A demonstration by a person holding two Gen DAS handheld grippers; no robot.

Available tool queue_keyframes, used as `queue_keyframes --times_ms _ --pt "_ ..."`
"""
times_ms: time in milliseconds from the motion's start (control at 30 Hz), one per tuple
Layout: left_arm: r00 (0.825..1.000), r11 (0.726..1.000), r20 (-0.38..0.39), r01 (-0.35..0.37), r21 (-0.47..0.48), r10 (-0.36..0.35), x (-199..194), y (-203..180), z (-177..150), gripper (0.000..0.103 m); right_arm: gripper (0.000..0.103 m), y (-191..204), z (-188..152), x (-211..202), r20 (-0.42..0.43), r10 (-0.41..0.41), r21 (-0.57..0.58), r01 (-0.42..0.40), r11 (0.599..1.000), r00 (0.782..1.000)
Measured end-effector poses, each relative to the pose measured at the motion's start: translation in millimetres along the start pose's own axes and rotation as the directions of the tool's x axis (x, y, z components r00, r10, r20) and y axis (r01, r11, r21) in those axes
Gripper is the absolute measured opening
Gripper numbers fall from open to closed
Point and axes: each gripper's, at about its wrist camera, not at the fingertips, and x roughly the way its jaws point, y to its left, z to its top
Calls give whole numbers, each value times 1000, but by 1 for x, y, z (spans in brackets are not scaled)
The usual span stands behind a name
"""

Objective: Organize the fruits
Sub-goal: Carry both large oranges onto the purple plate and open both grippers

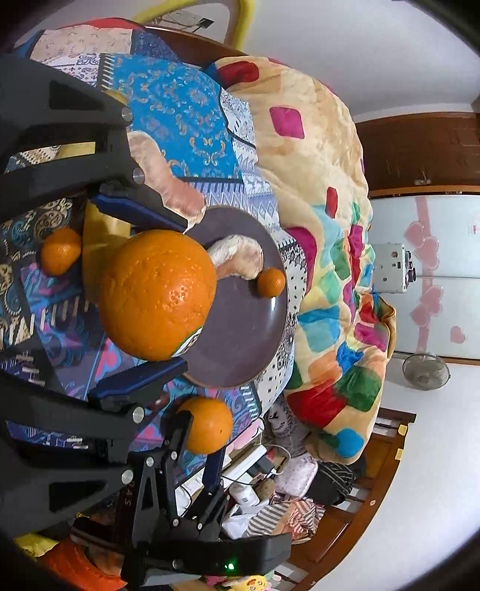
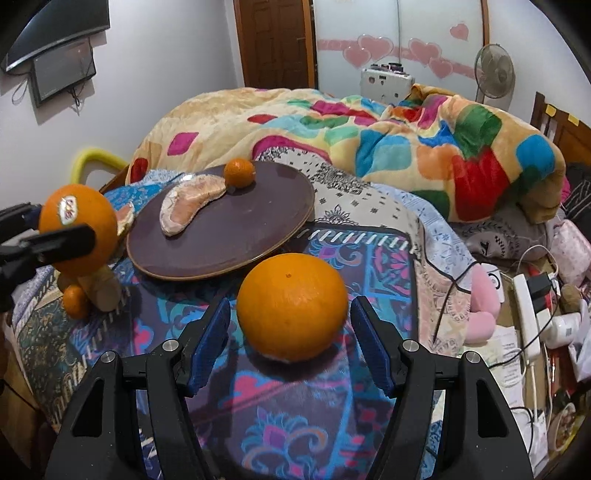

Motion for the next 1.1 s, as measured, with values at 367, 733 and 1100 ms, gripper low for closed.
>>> queue_keyframes --times_ms 367,733,1100 --pt "1000 1000 0 11 -19 -11 7 9 -3 68 61 3 -1 6 -15 -34 -17 34 999 999" --pt "999 1000 38 13 -27 -12 -2 14 11 68 61 10 18 -28 83 -34 -27 36 999 996" --pt "997 1000 72 15 -2 -14 -2 11 35 68 61 11 46 -31 156 -33 -38 40 998 987"
